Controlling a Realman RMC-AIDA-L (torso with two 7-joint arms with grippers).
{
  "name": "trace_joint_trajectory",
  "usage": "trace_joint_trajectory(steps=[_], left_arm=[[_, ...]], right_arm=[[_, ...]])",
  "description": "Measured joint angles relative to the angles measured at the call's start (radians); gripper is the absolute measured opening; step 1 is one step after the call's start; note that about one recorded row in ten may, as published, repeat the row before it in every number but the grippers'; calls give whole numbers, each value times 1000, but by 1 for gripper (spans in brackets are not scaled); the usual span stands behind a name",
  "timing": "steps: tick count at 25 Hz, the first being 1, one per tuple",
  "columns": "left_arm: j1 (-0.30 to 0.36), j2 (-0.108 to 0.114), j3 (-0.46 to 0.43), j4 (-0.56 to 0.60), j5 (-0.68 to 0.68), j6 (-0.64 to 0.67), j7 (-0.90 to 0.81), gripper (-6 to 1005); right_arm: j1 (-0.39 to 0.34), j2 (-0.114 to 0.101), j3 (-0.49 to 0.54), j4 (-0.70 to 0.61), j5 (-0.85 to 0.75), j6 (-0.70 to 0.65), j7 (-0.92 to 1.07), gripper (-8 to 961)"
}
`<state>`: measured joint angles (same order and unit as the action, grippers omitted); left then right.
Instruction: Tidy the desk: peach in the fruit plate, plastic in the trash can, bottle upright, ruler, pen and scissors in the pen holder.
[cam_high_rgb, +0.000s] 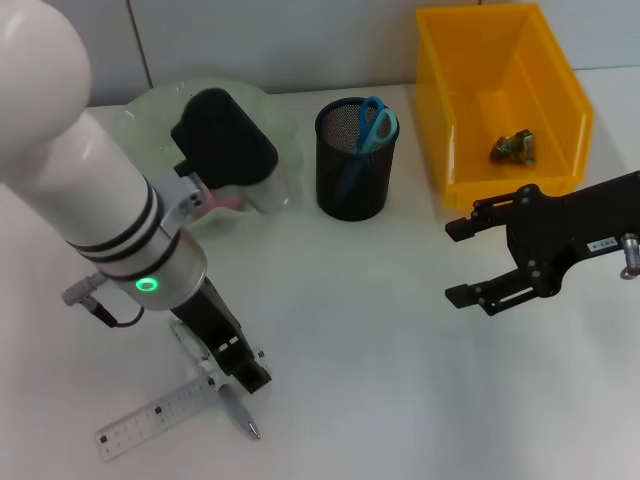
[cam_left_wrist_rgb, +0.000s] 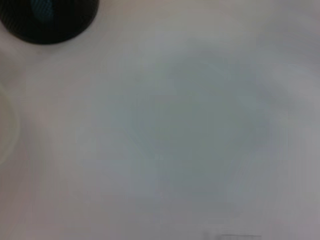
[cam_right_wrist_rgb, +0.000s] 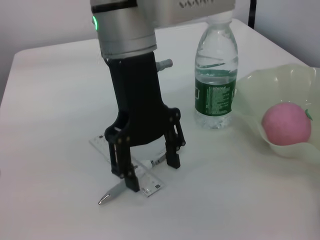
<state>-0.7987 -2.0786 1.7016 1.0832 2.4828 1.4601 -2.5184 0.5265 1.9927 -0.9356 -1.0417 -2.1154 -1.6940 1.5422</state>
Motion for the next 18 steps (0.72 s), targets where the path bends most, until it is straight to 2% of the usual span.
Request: trace_joint_trajectory(steps=[18], left_arm=[[16, -2, 57, 4, -23, -33, -11, 773]], right_arm=[[13, 12, 1, -6, -13, 5, 15, 818]])
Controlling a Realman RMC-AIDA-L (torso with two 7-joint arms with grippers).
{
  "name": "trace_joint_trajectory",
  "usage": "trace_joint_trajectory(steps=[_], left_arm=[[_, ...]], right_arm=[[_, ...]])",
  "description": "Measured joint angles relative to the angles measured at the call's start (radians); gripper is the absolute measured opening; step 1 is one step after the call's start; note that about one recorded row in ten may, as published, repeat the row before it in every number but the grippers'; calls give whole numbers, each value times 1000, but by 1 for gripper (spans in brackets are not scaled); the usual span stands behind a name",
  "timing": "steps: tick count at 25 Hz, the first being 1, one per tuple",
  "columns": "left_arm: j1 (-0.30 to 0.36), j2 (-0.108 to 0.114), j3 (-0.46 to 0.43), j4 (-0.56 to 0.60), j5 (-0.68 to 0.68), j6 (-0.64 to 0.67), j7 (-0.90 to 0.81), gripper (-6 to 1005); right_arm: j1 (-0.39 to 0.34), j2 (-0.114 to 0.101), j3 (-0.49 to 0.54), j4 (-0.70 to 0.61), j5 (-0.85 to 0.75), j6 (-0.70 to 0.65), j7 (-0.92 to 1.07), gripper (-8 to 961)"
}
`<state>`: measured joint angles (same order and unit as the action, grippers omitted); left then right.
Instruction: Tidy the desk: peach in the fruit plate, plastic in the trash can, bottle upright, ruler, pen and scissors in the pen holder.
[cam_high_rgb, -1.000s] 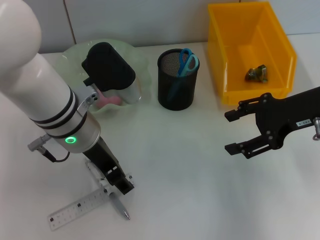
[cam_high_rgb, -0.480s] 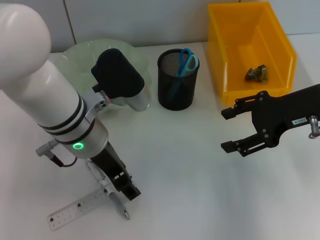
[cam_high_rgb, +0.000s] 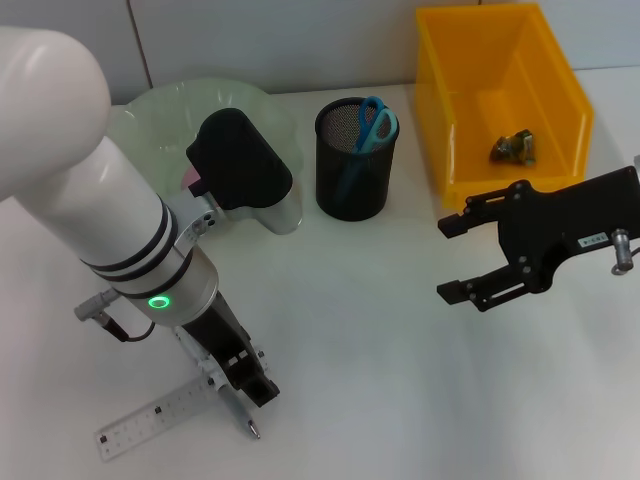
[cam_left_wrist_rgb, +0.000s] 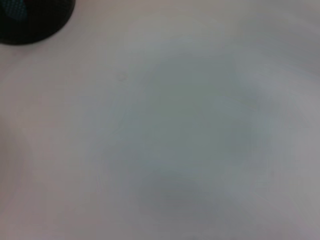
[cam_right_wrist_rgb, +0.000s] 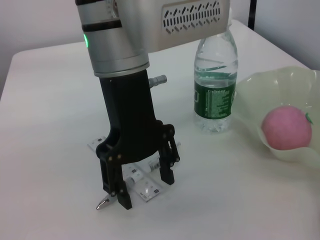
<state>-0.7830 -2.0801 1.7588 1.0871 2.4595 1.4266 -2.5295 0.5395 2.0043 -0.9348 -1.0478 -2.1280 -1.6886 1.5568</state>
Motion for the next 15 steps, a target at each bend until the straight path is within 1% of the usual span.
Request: trace_joint_trajectory(steps=[6, 14, 15], left_arm=[[7, 0, 3, 4, 7, -13, 0, 771], [7, 0, 21, 4, 7, -30, -2, 768], [7, 0, 22, 4, 7, -31, -3, 731]], right_arm=[[-1, 5, 5, -6, -15, 0, 0, 818], [-3, 5, 2, -12, -16, 0, 0, 818], [-3, 5, 2, -13, -17, 0, 0, 818]])
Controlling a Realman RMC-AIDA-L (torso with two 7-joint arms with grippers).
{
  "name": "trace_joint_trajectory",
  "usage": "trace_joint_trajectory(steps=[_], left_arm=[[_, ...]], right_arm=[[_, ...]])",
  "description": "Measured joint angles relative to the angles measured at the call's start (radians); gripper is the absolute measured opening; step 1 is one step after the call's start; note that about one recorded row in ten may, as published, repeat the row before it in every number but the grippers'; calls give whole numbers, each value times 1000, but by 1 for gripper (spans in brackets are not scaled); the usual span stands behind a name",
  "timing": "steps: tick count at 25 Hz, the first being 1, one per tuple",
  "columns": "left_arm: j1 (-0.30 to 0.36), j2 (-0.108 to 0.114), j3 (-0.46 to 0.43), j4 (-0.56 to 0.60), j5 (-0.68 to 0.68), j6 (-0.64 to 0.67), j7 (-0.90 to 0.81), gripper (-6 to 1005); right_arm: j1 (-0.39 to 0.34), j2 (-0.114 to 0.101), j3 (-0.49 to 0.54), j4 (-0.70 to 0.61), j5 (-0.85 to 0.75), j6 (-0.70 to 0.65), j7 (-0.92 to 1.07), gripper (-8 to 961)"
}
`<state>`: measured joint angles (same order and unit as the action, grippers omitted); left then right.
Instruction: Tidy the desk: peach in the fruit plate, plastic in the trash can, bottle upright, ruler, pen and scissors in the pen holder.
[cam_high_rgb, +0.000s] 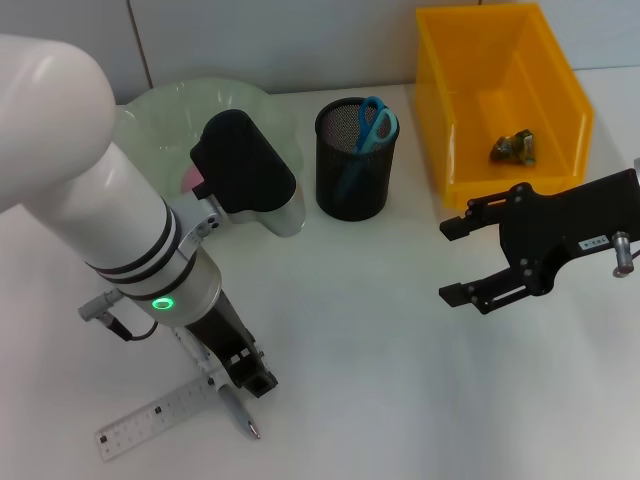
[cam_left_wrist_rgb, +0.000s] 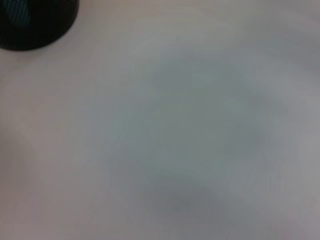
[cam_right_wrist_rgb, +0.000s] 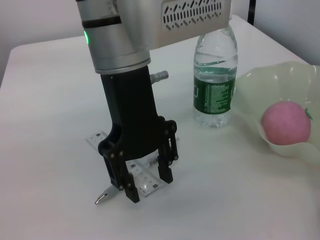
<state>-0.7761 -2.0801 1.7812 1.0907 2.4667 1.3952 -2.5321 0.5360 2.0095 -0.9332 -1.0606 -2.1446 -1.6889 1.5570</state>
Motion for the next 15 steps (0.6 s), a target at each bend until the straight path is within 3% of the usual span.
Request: trace_joint_trajectory(steps=[4, 15], left_arm=[[3, 0, 4, 3, 0, -3, -6, 582], [10, 0, 21, 4, 5, -16, -8, 544]], right_arm=[[0, 0, 0, -3, 0, 0, 0, 818], [-2, 0, -1, -6, 0, 0, 4, 818]])
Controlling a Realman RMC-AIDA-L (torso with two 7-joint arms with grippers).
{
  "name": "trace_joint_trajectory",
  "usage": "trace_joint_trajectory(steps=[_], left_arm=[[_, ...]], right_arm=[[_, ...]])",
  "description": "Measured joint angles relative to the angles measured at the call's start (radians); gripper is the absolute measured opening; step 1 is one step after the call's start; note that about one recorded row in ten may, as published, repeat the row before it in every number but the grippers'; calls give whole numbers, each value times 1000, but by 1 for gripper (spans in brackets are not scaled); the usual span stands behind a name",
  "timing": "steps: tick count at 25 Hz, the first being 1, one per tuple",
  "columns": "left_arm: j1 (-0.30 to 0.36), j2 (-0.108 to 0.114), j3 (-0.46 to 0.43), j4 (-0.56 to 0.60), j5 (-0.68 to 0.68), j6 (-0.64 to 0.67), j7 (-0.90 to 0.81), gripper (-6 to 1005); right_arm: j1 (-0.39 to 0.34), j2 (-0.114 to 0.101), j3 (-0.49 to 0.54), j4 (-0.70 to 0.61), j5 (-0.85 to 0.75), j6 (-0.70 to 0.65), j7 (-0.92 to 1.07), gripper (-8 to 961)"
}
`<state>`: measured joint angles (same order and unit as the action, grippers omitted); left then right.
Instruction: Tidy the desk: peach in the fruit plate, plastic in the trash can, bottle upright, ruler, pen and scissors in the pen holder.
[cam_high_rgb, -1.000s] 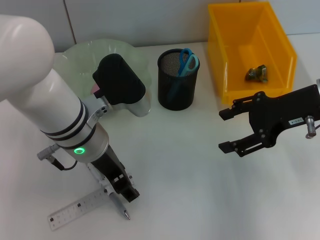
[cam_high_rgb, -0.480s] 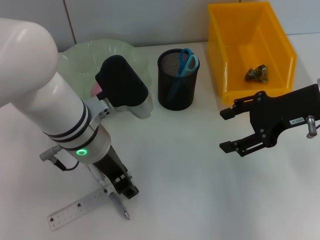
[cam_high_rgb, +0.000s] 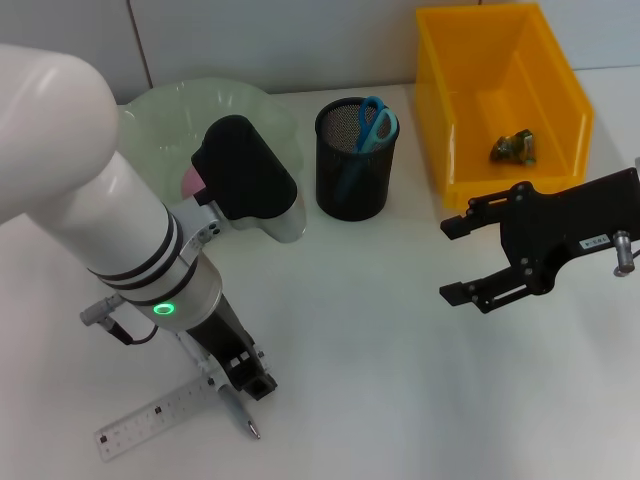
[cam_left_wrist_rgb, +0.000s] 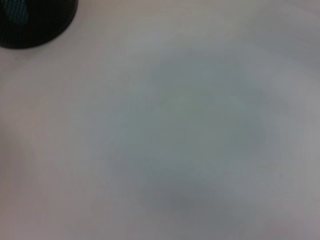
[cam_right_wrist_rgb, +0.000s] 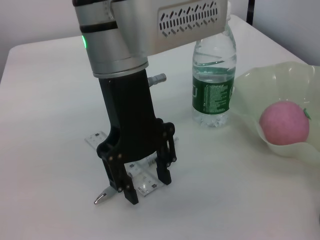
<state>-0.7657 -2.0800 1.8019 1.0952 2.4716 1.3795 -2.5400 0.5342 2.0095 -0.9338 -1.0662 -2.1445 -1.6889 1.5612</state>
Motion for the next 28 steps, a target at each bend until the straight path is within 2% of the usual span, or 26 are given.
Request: trace_joint_trajectory(steps=[8, 11, 15, 17, 18, 21, 22, 23, 25, 28], left_arm=[[4, 0, 11, 22, 24, -1, -12, 516], [7, 1, 11, 31, 25, 0, -13, 456], [23, 5, -3, 98, 30, 27, -14, 396], [38, 7, -100, 198, 26, 91, -16, 396], [38, 7, -100, 198, 26, 91, -16, 396], [55, 6, -191, 265, -3, 124, -13, 396], [76, 7, -313, 317, -94, 135, 0, 396], [76, 7, -313, 317, -94, 135, 0, 396], [100, 8, -433, 329, -233, 135, 32, 396], [100, 8, -433, 329, -233, 135, 32, 396]], right_arm=[[-3, 5, -3, -18, 0, -1, 17, 817], [-3, 6, -4, -22, 0, -4, 23, 817], [-5, 6, -2, -25, -10, -8, 33, 817], [-16, 6, 6, -31, -21, -12, 43, 817], [-16, 6, 6, -31, -21, -12, 43, 817], [-35, 6, 7, -37, -23, -15, 58, 817], [-45, 6, 7, -37, -23, -18, 73, 817], [-45, 6, 7, -37, -23, -18, 73, 817], [-57, 5, 10, -37, -23, -21, 87, 817], [-69, 6, 23, -35, -22, -22, 103, 817]])
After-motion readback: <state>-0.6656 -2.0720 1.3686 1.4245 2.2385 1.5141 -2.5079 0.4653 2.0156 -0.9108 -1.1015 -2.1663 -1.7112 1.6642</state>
